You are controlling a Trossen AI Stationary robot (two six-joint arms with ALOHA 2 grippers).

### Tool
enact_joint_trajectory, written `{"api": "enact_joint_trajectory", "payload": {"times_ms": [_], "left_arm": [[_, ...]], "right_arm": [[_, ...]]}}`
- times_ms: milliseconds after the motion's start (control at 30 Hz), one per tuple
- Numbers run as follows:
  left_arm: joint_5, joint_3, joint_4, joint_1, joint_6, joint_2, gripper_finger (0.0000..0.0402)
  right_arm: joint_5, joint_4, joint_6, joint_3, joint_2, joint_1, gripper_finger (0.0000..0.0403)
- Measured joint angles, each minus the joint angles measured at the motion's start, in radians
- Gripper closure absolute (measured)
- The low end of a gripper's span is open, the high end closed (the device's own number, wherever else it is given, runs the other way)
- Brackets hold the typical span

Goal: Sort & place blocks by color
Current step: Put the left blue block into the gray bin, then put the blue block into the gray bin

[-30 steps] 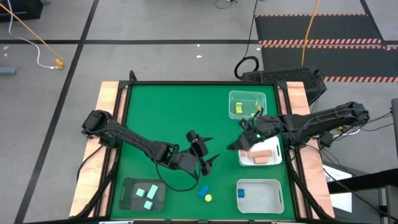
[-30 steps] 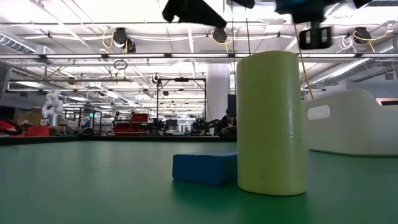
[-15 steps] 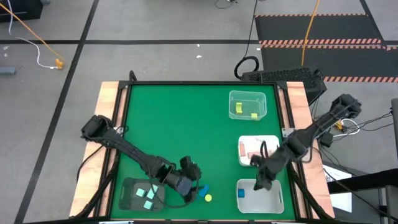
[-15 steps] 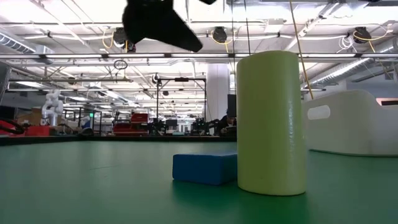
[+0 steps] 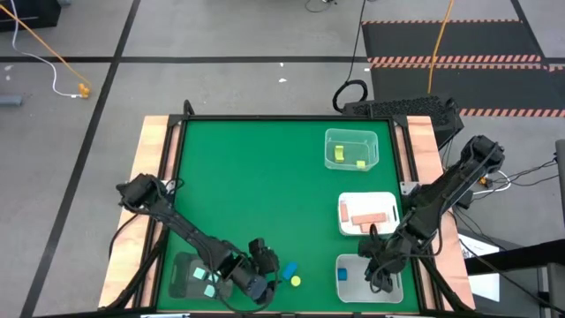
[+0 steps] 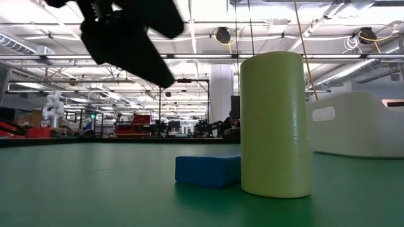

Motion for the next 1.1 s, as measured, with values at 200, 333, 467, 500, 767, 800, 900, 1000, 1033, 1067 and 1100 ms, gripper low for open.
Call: {"api": "enact_joint_trajectory", "payload": {"times_ms": [200,333,467,500,767,800,900,1000,1033,1067,1100], "left_arm": [[-0.018,0.0,0.063,-0.012,-0.062,0.061,0.0103],[-0.023,0.0,0.097,-0.018,-0.076,0.09,0.0103],[-0.057,0.0,0.121,-0.015,-0.083,0.115,0.0103],[-0.066,0.0,0.131,-0.014,-0.082,0.122,0.0103],[-0.089,0.0,0.163,-0.003,-0.069,0.168,0.0103],[-0.089,0.0,0.173,-0.002,-0.064,0.168,0.0103],[-0.09,0.0,0.201,-0.002,-0.031,0.168,0.0103],[-0.111,0.0,0.191,-0.002,0.011,0.168,0.0103],[-0.12,0.0,0.189,-0.002,0.025,0.17,0.0103],[-0.124,0.0,0.194,-0.001,0.039,0.175,0.0103],[-0.126,0.001,0.197,0.0,0.053,0.181,0.0103]], "right_arm": [[-0.002,0.002,-0.062,0.0,0.023,0.0,0.0274],[-0.002,0.002,-0.1,0.0,0.023,0.0,0.0231],[-0.001,0.0,-0.115,0.0,0.023,0.0,0.0196],[-0.001,-0.001,-0.115,0.0,0.023,0.0,0.019],[0.0,0.0,-0.101,0.0,0.023,0.0,0.0176],[0.0,0.0,-0.101,0.0,0.023,0.0,0.0176],[0.001,0.0,-0.102,0.0,0.023,0.0,0.0176],[0.026,0.0,-0.103,0.0,0.023,0.0,0.0176],[0.03,0.0,-0.103,0.0,0.023,0.0,0.0176],[0.03,0.0,-0.102,0.0,0.023,0.0,0.0176],[0.03,0.0,-0.097,0.0,0.023,0.0,0.0176]]}}
